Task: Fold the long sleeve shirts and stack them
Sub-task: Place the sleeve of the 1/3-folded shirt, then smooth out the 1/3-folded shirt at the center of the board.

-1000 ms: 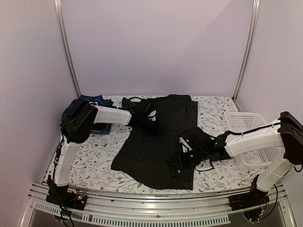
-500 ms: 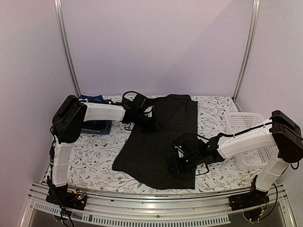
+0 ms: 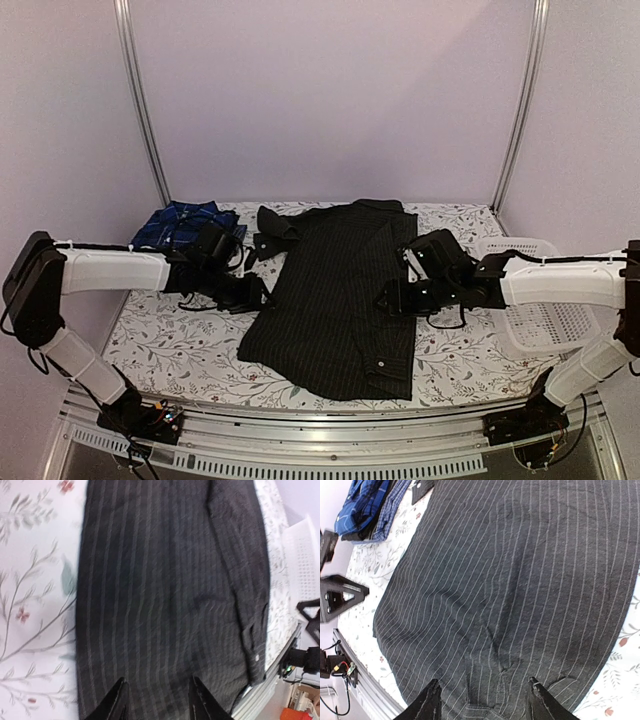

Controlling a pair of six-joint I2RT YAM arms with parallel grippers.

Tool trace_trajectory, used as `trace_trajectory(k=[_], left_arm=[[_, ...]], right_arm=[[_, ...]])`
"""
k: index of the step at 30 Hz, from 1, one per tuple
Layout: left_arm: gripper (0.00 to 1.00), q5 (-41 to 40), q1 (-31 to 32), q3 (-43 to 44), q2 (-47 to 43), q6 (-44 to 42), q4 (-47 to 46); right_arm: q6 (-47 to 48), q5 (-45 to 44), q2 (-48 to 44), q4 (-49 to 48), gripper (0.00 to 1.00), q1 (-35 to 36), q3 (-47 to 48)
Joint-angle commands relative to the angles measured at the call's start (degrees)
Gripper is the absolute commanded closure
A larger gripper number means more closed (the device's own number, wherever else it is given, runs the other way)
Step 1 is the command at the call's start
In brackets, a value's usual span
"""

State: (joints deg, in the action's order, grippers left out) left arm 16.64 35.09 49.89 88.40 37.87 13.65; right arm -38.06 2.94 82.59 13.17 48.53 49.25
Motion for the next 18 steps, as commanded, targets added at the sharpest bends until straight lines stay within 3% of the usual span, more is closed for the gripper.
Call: trace_trajectory(k=[1, 9, 18], left_arm=[[0.58, -1.2, -1.3, -7.0, -6.5, 0.8, 1.7], [0.52, -4.5, -2.0, -12.9, -9.5, 1.8, 5.1], [0.47, -1.1, -1.6, -14.9, -8.1, 2.2, 2.7]], right_arm=[[2.5, 3.0, 2.1, -2.3, 0.48, -4.4, 0.9], [3.8, 7.5, 10.6, -7.6, 0.59, -8.7, 2.3], [6.0, 8.0, 19.6, -10.5, 0.6, -14.4, 2.1]])
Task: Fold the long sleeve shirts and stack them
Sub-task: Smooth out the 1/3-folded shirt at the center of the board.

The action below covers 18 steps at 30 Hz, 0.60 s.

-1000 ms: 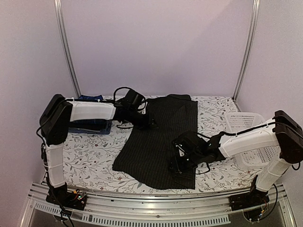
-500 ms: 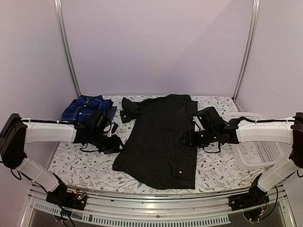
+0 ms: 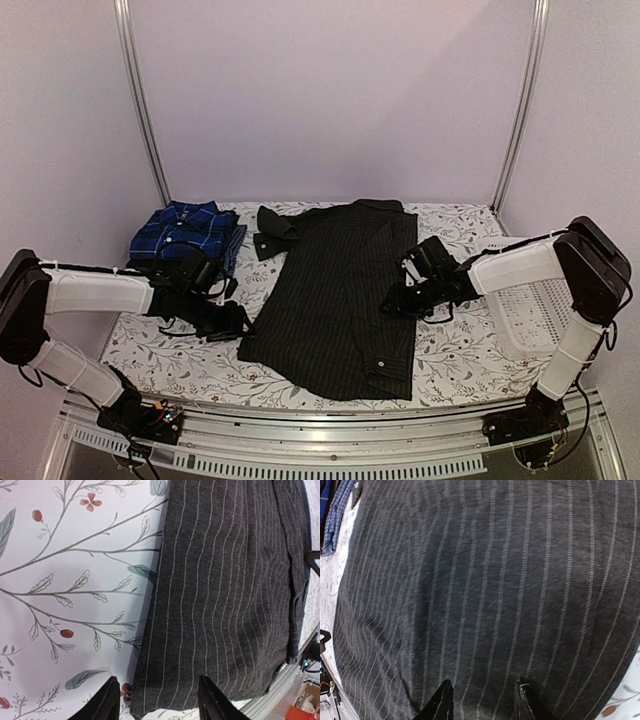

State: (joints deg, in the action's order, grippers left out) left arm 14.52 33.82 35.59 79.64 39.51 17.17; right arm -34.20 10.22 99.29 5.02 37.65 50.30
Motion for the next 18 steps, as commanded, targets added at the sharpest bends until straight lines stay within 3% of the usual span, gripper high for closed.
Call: trace_trajectory(k=[1, 14, 18], left_arm=[[0.47, 1.3, -0.1, -0.8, 0.8, 0.7, -1.0], [0.48, 4.6, 6.2, -3.2, 3.0, 7.1, -6.4], [0.49, 0.3, 6.5, -2.3, 3.1, 7.0, -4.0]], right_arm=[[2.8, 0.9, 4.1, -2.4, 0.61, -4.4, 1.4], [8.6, 0.7, 9.8, 0.5, 0.61, -10.1, 7.8], [10.7, 0.4, 6.9, 3.0, 0.6, -9.5, 8.4]])
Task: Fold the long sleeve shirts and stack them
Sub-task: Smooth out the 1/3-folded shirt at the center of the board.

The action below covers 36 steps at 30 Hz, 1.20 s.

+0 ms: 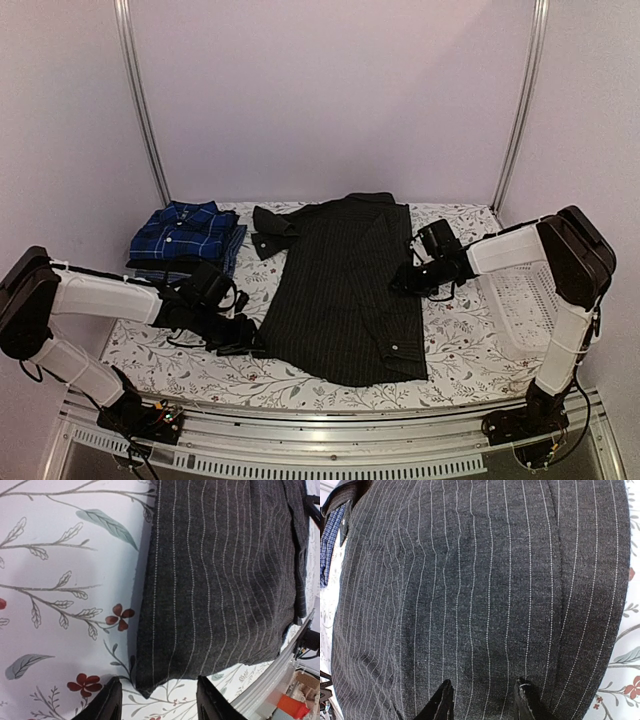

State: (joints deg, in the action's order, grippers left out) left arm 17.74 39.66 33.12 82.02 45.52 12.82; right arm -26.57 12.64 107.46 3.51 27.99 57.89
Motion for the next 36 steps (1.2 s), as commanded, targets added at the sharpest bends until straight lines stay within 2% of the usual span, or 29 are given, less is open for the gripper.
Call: trace_trajectory(k=[1, 6, 10, 16, 19, 23, 28, 36], left_arm=[[0.49, -3.5, 0.6, 0.2, 0.4, 0.6, 0.4], [0.51, -1.8, 0.8, 0.6, 2.7, -0.1, -1.6], [0.56, 0.8, 2.0, 1.4, 4.8, -1.5, -3.9], [0.9, 6.0, 3.3, 4.6, 4.2, -2.0, -3.2], [0.99, 9.5, 3.7, 8.7, 2.0, -1.8, -1.2], [1.0, 12.7, 4.1, 15.8, 1.0, -0.9, 0.6], [1.0, 15.0, 3.9, 22.3, 4.7, 1.3, 1.0], [1.0, 19.0, 1.4, 28.2, 10.5, 8.7, -7.3]], right_arm=[[3.3, -2.9, -2.5, 5.1, 0.6, 0.8, 0.6], [4.5, -6.6, -9.7, 7.8, 0.57, 6.9, -1.0], [4.6, -9.9, -13.8, 9.2, 0.54, 14.4, -2.5], [3.8, -11.7, -16.1, 11.0, 0.53, 23.0, -3.2], [4.1, -12.1, -17.3, 10.9, 0.53, 27.3, -3.6], [4.8, -14.5, -18.7, 10.7, 0.51, 31.4, -5.0], [3.3, -14.5, -22.2, 9.1, 0.47, 32.5, -8.3], [2.4, -16.2, -23.5, 7.4, 0.32, 35.9, -8.5]])
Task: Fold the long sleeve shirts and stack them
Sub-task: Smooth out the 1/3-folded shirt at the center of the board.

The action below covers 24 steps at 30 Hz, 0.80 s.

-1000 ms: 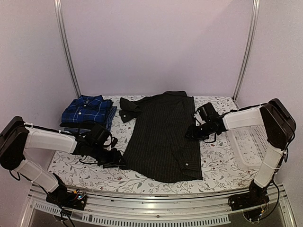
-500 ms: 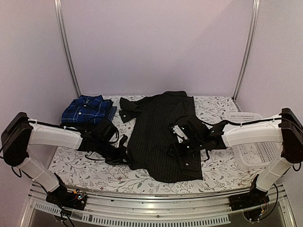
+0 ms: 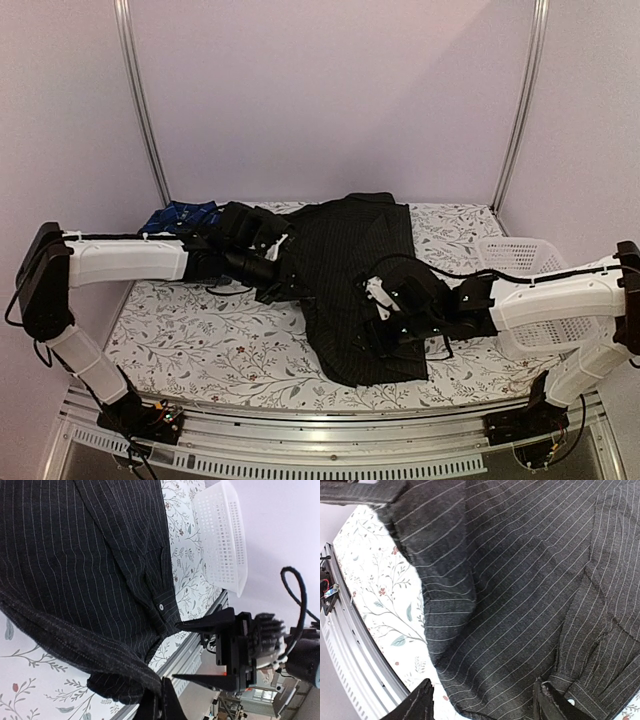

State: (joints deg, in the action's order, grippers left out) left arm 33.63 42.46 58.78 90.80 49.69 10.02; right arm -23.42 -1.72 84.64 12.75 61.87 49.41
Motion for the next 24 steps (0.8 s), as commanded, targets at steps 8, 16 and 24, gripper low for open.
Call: trace_trajectory(k=[8, 16, 24], left_arm=[[1.0, 4.0, -2.3, 4.0, 2.4, 6.9, -5.9], [1.0, 3.7, -2.7, 1.6, 1.4, 7.4, -6.4], [1.0, 3.3, -3.0, 1.3, 1.4, 6.8, -5.4]], right_arm=[[-1.6, -8.4, 6.8, -0.5, 0.25, 8.6, 4.3], [-5.6, -17.5, 16.3, 5.8, 0.36, 14.3, 10.8], [-8.0, -24.7, 23.9, 13.8, 0.38, 16.9, 17.1]])
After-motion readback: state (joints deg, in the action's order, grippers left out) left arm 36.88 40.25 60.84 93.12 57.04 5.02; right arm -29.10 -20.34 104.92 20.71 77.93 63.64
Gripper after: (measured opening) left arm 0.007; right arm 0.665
